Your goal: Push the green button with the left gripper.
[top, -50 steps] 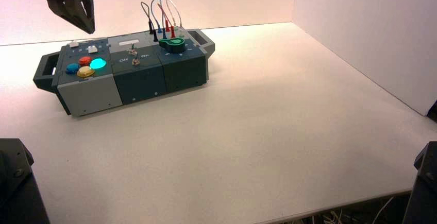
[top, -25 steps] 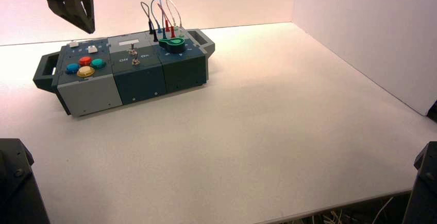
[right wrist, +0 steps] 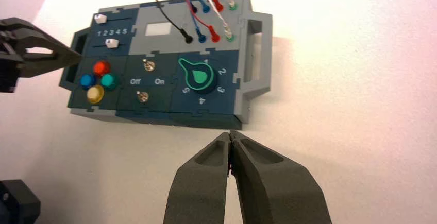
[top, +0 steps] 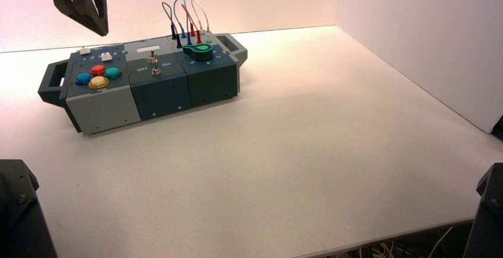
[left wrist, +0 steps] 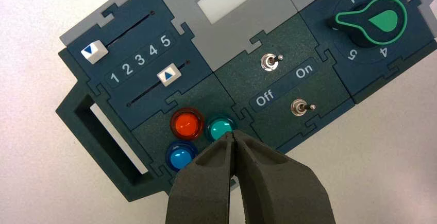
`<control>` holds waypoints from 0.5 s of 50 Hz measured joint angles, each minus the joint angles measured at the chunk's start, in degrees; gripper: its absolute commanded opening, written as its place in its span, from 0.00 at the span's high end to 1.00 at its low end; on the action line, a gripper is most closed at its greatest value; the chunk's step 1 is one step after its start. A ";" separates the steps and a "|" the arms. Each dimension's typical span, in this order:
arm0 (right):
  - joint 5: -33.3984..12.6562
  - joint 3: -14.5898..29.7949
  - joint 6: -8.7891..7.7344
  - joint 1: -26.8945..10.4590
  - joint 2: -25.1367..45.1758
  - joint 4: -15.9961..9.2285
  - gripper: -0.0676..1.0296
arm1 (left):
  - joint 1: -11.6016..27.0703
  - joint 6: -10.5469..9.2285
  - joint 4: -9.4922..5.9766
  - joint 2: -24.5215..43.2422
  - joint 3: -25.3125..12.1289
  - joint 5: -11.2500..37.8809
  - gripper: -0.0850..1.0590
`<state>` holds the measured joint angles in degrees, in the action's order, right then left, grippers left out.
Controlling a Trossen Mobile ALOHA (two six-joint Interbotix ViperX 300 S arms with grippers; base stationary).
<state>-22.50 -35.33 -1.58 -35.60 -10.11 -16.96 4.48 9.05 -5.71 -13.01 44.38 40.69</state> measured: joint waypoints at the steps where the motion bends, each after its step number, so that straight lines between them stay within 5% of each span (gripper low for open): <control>1: 0.00 0.00 0.00 0.09 0.00 0.00 0.96 | 0.00 0.00 0.00 0.00 0.00 0.09 0.95; 25: -0.35 0.00 -0.18 0.26 0.00 1.32 0.96 | 0.00 0.00 0.00 -4.57 -0.09 0.53 0.95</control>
<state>-22.85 -35.33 -1.76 -35.33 -10.11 -15.64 4.48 9.05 -5.71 -17.58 44.30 41.22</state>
